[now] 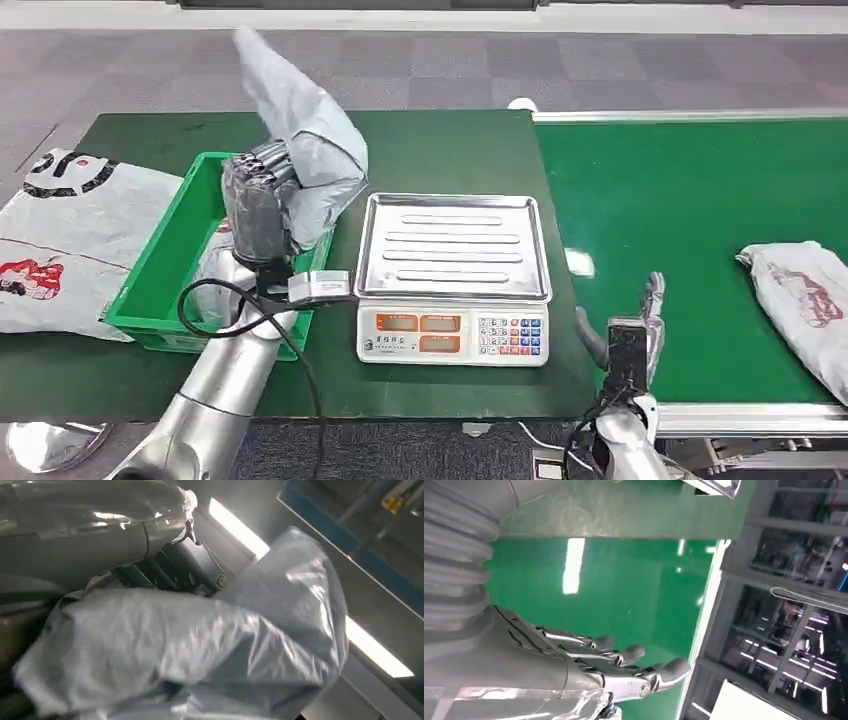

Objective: Moved the parcel from conveyor to table for the left to box.

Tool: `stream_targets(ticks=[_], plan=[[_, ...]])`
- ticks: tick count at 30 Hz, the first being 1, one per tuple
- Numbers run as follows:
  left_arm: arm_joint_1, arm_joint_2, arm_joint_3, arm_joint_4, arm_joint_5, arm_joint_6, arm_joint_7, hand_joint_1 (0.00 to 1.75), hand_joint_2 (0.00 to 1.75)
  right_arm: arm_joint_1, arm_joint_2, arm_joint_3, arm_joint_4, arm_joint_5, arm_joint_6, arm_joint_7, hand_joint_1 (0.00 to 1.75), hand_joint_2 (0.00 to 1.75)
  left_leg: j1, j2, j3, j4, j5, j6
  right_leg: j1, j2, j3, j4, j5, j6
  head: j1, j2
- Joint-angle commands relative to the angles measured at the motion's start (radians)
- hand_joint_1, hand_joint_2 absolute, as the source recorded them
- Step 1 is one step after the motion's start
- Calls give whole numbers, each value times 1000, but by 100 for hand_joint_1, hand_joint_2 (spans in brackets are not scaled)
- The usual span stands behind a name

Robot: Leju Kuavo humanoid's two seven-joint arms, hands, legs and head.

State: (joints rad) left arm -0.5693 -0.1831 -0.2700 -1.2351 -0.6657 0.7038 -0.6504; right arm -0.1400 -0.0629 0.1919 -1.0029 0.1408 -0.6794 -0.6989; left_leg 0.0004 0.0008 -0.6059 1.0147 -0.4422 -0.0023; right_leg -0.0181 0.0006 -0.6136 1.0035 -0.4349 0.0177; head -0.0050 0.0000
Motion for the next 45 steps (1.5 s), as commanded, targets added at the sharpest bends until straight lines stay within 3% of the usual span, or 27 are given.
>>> stream_targets(ticks=[1,4,5,6,8,10,14,17,23,32,33,34,37,45], plan=[[9,4,117,-60,-10,-6,-48,175,175,-28,-8,29,6,-2,2,1,0,175,2,3,7,-3,-2,-1,2,3,6,-5,0,-2,0,0],[10,-6,150,-50,-58,-6,-48,175,175,-24,-8,26,4,-1,2,1,0,175,1,2,5,-2,-1,-1,1,2,4,-2,0,-2,0,0],[-3,-31,218,13,-156,-6,-48,175,175,-21,-7,21,3,1,-2,1,0,175,0,1,3,-1,-1,0,0,2,2,-1,0,-1,0,0],[-52,-26,269,162,-271,-6,25,175,175,-11,-8,13,-2,6,-6,1,0,175,0,1,3,-1,-1,0,1,1,3,-2,0,-1,0,0],[-133,58,253,387,-311,-83,237,175,175,3,-13,5,-9,13,-1,1,0,175,0,0,4,-2,0,0,0,0,4,-2,0,-1,0,0],[-162,100,248,485,-260,-112,234,175,175,6,-13,-5,-12,22,8,1,0,175,1,-1,7,-5,1,-1,1,-1,7,-5,1,-3,0,0],[-166,100,244,501,-249,-102,220,175,175,2,-12,-7,-8,24,11,1,0,175,0,3,4,-1,0,-2,1,2,1,-1,1,-2,0,0],[-191,158,220,642,-294,-325,448,175,175,-16,-5,-16,18,42,22,1,0,175,1,3,4,-2,1,-2,2,2,1,-2,2,-4,0,0],[-268,198,190,869,-357,-503,559,175,175,-26,18,-45,40,70,38,1,0,175,2,4,4,-2,1,-4,2,5,2,-1,3,-4,0,0],[-334,277,193,946,-449,-700,720,175,175,-21,40,-105,35,119,66,1,0,175,3,6,3,-1,1,-4,2,6,0,0,3,-4,0,0],[-338,278,196,949,-450,-709,724,58,175,-21,41,-106,34,120,67,1,0,175,3,7,4,-2,1,-4,2,8,1,-1,3,-4,0,0],[-338,278,194,945,-469,-673,753,0,175,-17,44,-114,31,124,65,1,0,175,3,8,4,-1,0,-5,2,7,0,0,3,-4,0,0],[-327,261,256,916,-441,-488,733,0,175,2,52,-129,7,129,67,1,0,175,3,7,6,-3,1,-5,3,6,1,-1,4,-5,0,0],[-327,258,256,916,-442,-487,734,0,175,6,54,-128,4,130,66,1,0,175,4,4,6,-4,3,-7,6,3,3,-3,4,-7,0,0]])
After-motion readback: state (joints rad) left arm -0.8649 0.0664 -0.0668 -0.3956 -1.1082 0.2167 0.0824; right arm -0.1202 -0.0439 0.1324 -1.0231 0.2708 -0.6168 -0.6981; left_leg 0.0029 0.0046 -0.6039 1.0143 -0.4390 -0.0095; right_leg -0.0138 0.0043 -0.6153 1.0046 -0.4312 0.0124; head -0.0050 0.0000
